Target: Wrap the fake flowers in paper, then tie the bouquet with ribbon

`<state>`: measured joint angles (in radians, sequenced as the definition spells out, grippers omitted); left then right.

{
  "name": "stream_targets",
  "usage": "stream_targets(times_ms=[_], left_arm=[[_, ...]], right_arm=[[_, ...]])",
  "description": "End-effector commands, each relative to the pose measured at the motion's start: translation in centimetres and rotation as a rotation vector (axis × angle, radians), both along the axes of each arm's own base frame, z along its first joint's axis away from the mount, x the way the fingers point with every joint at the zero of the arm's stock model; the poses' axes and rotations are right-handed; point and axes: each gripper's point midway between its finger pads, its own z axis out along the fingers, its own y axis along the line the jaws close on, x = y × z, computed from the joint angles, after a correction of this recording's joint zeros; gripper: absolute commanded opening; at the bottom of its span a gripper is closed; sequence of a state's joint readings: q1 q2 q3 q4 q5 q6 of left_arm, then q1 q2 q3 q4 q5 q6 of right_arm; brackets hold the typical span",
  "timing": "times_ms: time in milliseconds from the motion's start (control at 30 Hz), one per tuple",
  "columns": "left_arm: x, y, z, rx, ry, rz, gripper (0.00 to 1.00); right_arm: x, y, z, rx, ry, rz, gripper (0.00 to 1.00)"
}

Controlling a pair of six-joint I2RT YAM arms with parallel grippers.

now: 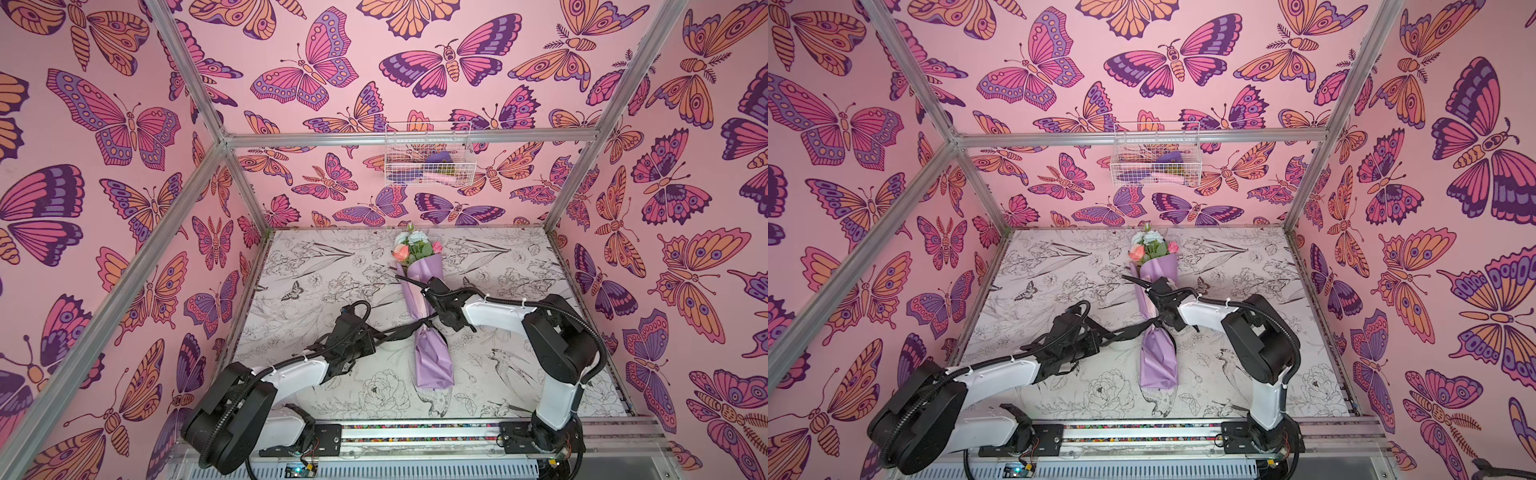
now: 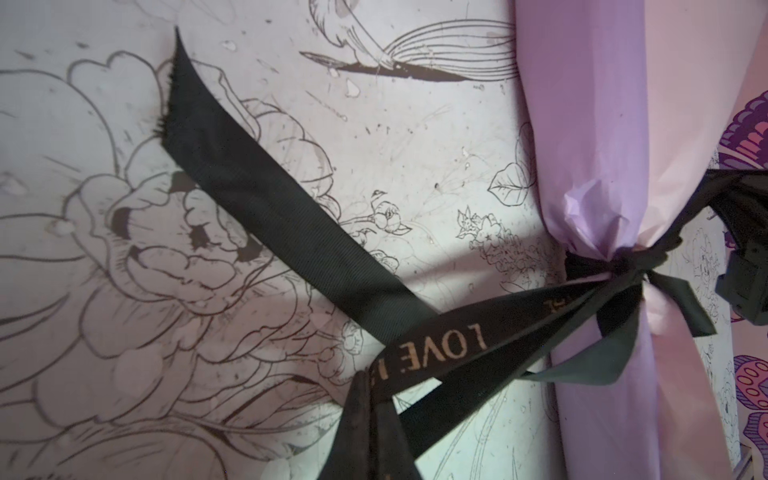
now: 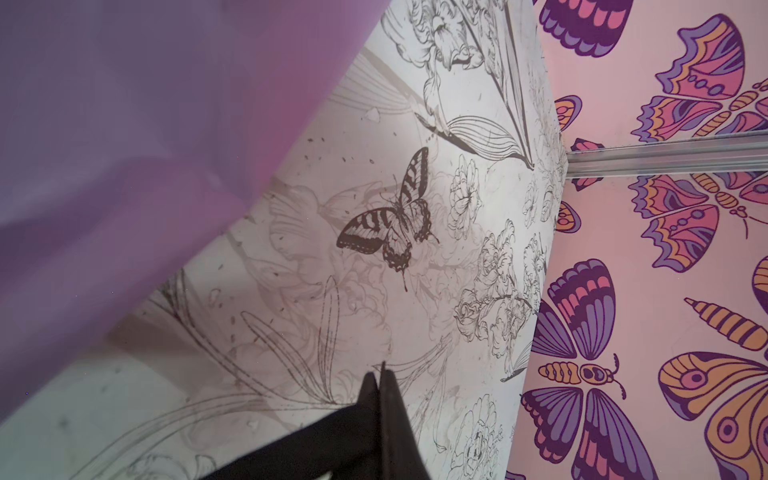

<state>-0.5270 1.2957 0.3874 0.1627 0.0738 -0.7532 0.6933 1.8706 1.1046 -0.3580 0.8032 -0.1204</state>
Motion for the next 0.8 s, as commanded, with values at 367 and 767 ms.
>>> stream_targets(times_ms=[367,767], left_arm=[[-1.0,3.7,-2.4,0.101,0.057,0.102,0.0],[-0.6,4.2,-1.6,0.103,0.026,0.111,0.0]], right_arm=[[1.1,-2.7,-0.2,-0.028,-0.009,-0.107,0.0],[0.9,-2.4,0.2,0.092,-0.003,-0.116,0.0]])
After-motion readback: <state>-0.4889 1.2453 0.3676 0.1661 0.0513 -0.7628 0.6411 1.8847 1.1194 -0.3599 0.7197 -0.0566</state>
